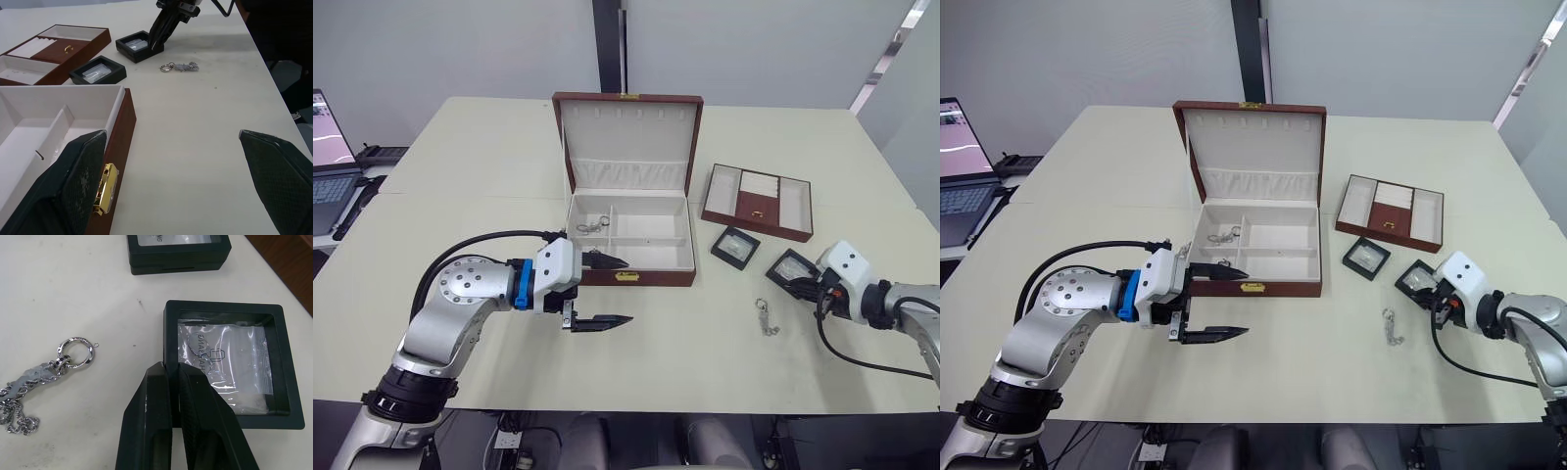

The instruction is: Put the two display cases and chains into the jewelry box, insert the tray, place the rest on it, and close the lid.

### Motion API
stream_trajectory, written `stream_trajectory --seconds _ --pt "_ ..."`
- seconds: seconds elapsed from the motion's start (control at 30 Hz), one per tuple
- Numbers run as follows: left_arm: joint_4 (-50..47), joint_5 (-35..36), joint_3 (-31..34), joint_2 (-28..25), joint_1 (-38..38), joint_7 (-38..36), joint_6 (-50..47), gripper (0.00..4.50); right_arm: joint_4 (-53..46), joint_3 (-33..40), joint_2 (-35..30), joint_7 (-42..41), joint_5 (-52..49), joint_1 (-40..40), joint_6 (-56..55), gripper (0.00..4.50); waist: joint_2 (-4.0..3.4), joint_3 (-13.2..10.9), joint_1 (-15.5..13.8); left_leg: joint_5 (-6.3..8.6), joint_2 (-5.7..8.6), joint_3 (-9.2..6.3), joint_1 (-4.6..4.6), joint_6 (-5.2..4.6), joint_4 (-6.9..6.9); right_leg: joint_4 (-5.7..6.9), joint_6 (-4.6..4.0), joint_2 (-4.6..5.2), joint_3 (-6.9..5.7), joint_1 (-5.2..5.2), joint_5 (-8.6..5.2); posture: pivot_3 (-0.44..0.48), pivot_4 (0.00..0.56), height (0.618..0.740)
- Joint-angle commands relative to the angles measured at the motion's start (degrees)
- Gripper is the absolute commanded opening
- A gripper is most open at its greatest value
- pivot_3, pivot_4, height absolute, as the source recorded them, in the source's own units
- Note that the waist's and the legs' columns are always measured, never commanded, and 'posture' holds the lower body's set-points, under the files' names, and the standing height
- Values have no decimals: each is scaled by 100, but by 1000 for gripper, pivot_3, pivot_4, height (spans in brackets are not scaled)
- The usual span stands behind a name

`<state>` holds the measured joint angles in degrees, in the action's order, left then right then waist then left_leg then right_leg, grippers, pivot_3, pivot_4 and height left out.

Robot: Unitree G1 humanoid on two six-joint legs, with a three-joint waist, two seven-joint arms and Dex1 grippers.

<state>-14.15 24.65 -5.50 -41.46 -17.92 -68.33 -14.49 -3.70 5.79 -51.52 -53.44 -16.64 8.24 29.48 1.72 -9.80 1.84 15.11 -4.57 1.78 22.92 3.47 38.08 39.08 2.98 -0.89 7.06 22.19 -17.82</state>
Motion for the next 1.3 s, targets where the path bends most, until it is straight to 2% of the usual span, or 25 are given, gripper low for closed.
stream_trajectory --seconds 0.03,0.2,0.33,0.4,0.53,0.63,0.9,1.1,1.3 --pt "-171 78 239 72 -17 247 -12 4500 -293 407 -289 -288 -269 178 5 10 0 0 1 0 0 0 0 0 0 0 0 0 0 0 0 0 150 740" --pt "-381 214 597 153 245 807 -253 4500 -507 465 -640 -897 -801 829 289 10 -4 -1 22 0 -1 0 -4 0 -1 1 0 0 1 0 0 0 150 740" --pt "-863 287 910 279 701 1457 -557 4500 -238 -308 -592 -1360 -627 1979 238 10 -8 -4 64 0 -3 -2 -5 0 0 2 0 -1 0 0 0 0 150 740" --pt "-1075 316 1036 360 894 1753 -679 4500 20 -719 -406 -1459 -426 2549 137 10 -6 -5 59 0 -3 -2 -5 0 -1 2 0 1 -1 0 0 0 150 740" --pt "-1588 380 1428 507 1458 2353 -897 4500 798 -1580 356 -1732 47 3805 -189 10 -7 -6 94 0 -3 -2 -3 0 -1 3 -1 2 0 3 1 0 150 740" --pt "-1940 429 1677 583 1895 2680 -1011 4500 1453 -1982 879 -1851 389 4442 -586 10 -8 -7 107 0 -4 0 -3 0 -1 2 -2 3 2 7 1 0 150 740" --pt "-2487 441 2122 909 2745 3362 -1059 4500 3067 -2669 1957 -1871 1288 5338 -1428 10 -7 -7 74 0 -4 -4 1 0 -3 3 -11 11 -12 7 -3 0 150 740" --pt "-2684 400 2089 1041 2952 3608 -1031 4500 3933 -2772 2531 -1839 1657 5664 -1851 10 -9 -8 92 0 -4 -1 -1 1 -3 9 -13 11 -12 8 -2 0 150 740" --pt "-2747 434 2073 1049 3026 3695 -1044 4500 4590 -2787 2833 -1937 1913 5890 -2287 10 -9 -8 108 0 -5 -1 -2 1 -5 9 -15 10 -12 8 -3 0 150 740"
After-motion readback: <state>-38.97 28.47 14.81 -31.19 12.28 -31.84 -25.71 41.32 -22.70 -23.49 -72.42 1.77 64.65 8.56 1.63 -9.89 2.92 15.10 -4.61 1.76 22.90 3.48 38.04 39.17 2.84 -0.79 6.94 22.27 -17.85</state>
